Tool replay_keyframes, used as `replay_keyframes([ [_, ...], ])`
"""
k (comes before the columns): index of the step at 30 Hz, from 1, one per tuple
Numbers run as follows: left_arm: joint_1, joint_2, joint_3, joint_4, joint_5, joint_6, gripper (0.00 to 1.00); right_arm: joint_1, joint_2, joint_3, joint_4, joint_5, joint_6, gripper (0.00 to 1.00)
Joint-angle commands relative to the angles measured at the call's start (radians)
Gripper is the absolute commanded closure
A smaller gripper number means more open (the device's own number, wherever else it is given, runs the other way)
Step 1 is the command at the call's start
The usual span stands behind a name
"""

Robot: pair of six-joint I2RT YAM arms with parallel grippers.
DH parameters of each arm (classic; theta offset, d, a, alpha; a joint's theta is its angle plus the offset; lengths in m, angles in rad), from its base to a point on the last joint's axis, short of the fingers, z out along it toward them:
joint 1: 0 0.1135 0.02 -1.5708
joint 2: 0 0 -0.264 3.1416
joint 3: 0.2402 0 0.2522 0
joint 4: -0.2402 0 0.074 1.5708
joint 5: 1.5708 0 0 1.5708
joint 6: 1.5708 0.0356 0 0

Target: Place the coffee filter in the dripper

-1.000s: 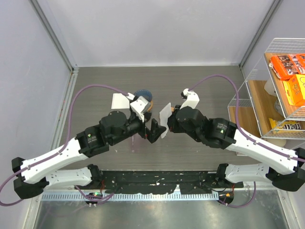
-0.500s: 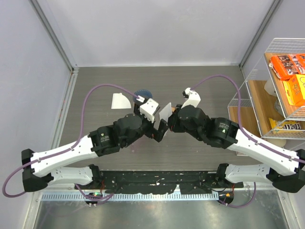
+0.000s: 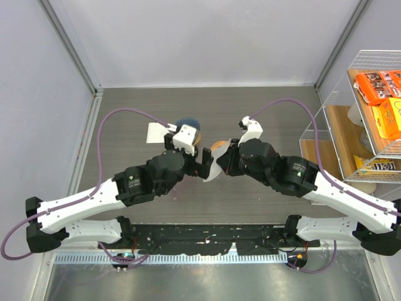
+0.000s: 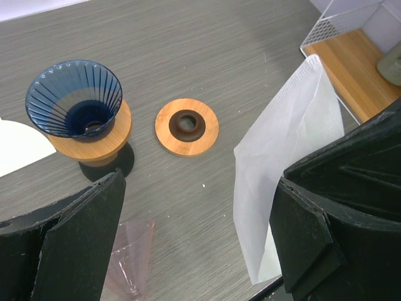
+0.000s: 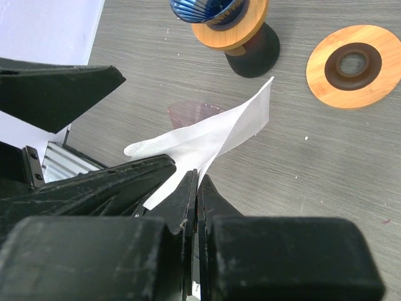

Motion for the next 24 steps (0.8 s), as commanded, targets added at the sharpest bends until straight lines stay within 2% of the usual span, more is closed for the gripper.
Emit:
replay_keyframes([
  [1, -0.002, -0.016, 0.032, 0.036, -0.028, -0.031, 0.00, -0.002, -0.010, -0.018, 0.099, -0.036, -0.080, 0.94],
  [9, -0.005, 0.076, 0.098, -0.002, 0.082, -0.006, 0.03, -0.002, -0.034, -0.026, 0.113, -0.004, -0.106, 0.94],
  [11, -0.005, 0.085, 0.107, -0.004, 0.096, 0.002, 0.12, -0.002, -0.041, -0.030, 0.110, 0.011, -0.105, 0.94],
  [13, -0.004, 0.094, 0.115, 0.003, 0.105, 0.002, 0.27, -0.002, -0.045, -0.033, 0.109, 0.013, -0.105, 0.95],
  [18, -0.004, 0.103, 0.120, 0.015, 0.117, 0.009, 0.51, -0.007, -0.045, -0.035, 0.100, 0.016, -0.103, 0.94],
  [23, -0.005, 0.111, 0.134, -0.008, 0.036, -0.015, 0.81, -0.017, -0.048, -0.042, 0.078, 0.026, -0.094, 0.94],
  [24, -0.004, 0.114, 0.141, -0.017, 0.007, -0.023, 0.84, -0.023, -0.047, -0.044, 0.067, 0.029, -0.094, 0.95],
])
